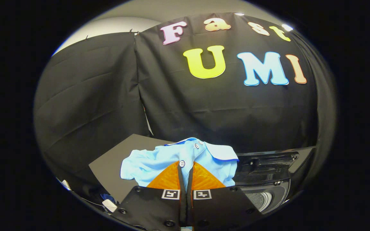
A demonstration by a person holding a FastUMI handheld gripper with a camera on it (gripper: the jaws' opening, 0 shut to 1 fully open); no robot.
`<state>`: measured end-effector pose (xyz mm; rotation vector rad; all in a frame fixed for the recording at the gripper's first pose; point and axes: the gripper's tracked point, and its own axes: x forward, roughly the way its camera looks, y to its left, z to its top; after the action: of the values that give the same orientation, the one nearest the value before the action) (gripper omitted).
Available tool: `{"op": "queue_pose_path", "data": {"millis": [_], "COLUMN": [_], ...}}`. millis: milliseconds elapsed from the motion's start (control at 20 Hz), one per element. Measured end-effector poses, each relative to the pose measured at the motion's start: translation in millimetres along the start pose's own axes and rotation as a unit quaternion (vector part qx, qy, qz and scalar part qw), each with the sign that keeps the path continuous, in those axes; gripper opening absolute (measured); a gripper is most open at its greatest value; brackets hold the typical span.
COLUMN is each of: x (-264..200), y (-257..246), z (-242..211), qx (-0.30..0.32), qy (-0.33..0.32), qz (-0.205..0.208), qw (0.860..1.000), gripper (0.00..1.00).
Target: Put the clothes into the washing machine and then close the washing machine lid.
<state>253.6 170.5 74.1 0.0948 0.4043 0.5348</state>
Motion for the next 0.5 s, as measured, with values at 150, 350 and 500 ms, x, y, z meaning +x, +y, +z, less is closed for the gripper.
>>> {"op": "queue_pose_path", "data": {"millis": [150,350,500], "x": [-13,-30,-43], "y": [-23,-51,-72], "z": [-1,-4,-10], "qx": [-0.005,0.008,0.018], "qy": [-0.003,-0.006,-0.005], "qz": [-0.024,-0.047,-0.066], "qw": [1.0,0.999,0.998], "gripper": [0.01,0.01,0.01]}}
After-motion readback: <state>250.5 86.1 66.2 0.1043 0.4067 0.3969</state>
